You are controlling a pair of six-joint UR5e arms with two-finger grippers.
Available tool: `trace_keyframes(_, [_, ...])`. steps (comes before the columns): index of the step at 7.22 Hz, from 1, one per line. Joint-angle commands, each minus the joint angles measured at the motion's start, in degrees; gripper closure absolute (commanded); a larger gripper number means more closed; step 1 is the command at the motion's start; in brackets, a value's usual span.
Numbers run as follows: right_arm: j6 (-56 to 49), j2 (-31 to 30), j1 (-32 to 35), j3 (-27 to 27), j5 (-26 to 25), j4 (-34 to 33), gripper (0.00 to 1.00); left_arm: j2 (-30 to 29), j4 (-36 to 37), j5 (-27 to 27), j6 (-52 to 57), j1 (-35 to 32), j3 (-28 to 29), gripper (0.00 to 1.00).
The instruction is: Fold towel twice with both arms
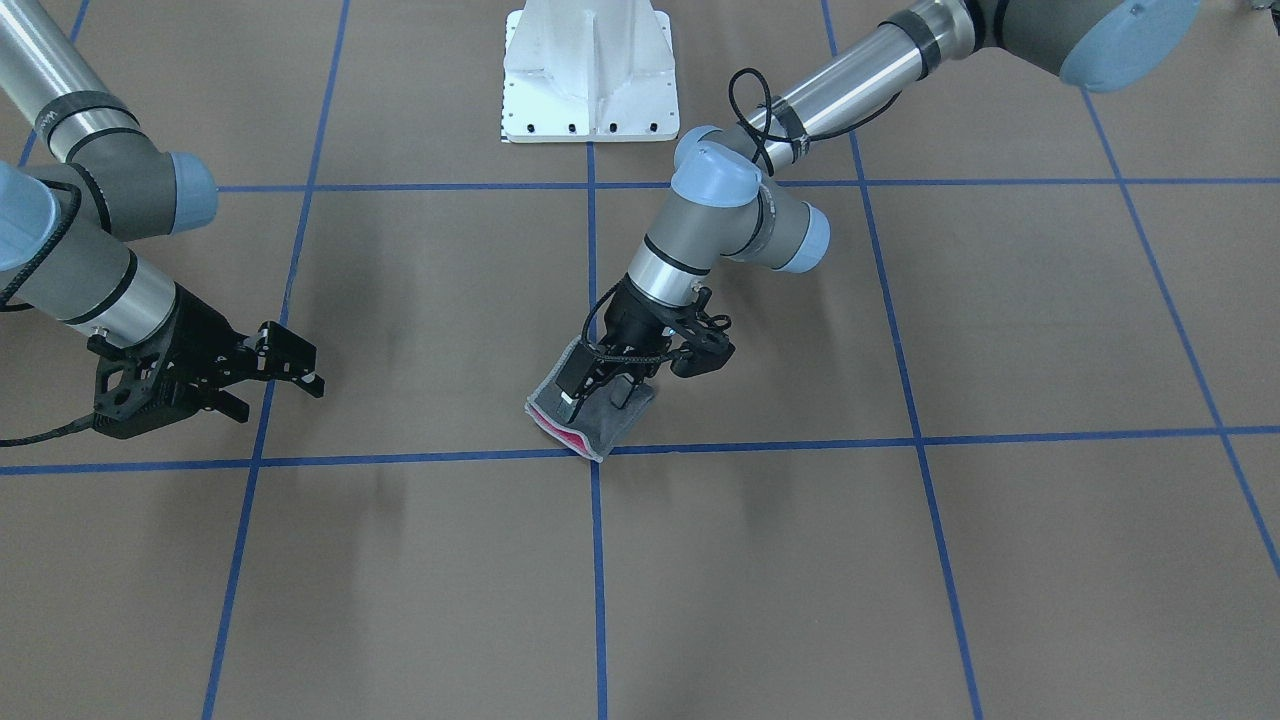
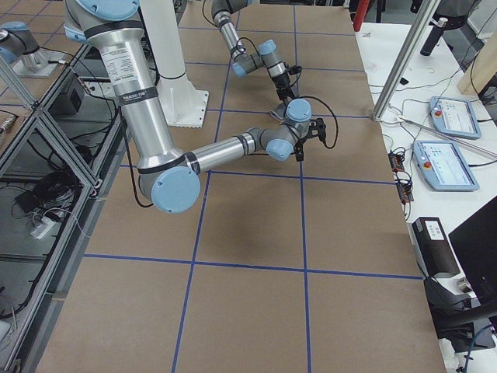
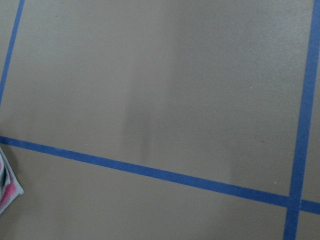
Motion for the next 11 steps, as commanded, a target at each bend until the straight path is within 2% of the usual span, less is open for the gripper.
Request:
trace_keyframes(1, [-0.04, -0.15, 0.39, 0.15, 0.23, -0.03, 0.00, -0.29, -0.10, -0.01, 0.04, 0.22, 1.33, 0.00])
trace_keyframes(3, [-0.04, -0.15, 0.48, 0.06, 0.75, -0.03, 0.00, -2.03, 0.07, -0.09, 0.30, -0.13, 0.72, 0.00])
trace_keyframes(4, [-0.04, -0.23, 0.48, 0.06, 0.84, -0.03, 0.00, -1.70, 0.07, -0.53, 0.48, -0.57, -0.94, 0.00])
trace_keyframes(11, [-0.04, -0.06, 0.83, -0.03, 1.19, -0.12, 0.00, -0.20, 0.69, -0.53, -0.31, 2.86, -1.57, 0.00])
